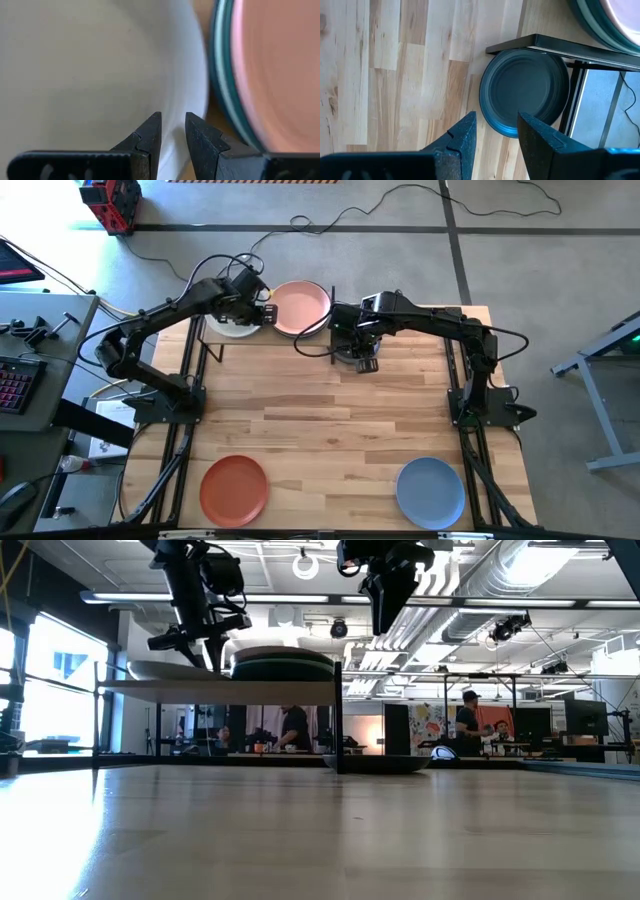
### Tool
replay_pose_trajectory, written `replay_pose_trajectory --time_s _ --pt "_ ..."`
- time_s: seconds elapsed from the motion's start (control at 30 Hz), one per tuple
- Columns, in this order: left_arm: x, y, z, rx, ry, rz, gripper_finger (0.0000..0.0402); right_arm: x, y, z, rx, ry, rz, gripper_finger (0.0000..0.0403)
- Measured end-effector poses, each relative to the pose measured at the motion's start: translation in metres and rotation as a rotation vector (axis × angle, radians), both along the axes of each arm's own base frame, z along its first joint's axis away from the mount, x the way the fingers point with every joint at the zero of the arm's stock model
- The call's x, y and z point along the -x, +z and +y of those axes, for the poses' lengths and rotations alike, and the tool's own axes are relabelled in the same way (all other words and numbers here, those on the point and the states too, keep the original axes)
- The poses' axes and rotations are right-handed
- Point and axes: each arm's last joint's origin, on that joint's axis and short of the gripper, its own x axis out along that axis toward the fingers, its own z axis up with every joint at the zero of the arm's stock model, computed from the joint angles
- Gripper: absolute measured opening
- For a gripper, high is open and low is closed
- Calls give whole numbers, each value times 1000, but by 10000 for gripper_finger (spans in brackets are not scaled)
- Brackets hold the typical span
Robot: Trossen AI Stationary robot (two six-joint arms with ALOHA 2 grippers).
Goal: Place and stack plates onto a shelf
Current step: Put the white plate on the shelf
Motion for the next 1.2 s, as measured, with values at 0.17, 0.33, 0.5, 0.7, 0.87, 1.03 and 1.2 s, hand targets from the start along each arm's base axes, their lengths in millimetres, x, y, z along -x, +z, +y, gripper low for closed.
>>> replay_pose_trajectory --time_s 0.17,0.33,0.5,0.7,0.87,1.03,1.2 --pt "-5 3 4 -30 -12 -70 76 0 0 0 0 -2 0 119" --pt "-6 4 4 -34 -24 -80 76 0 0 0 -2 -10 -2 119" --pt "-5 4 5 -36 -36 -75 76 0 0 0 -6 -16 -4 119" --pt "0 1 3 3 -33 -28 76 0 0 0 -8 -15 -4 119" --pt "9 -1 6 15 -10 35 76 0 0 0 -9 -15 -5 119" --pt "15 -1 12 12 20 34 76 0 0 0 -14 -25 -7 119" --pt "22 -1 19 9 48 38 76 0 0 0 -14 -25 -7 119"
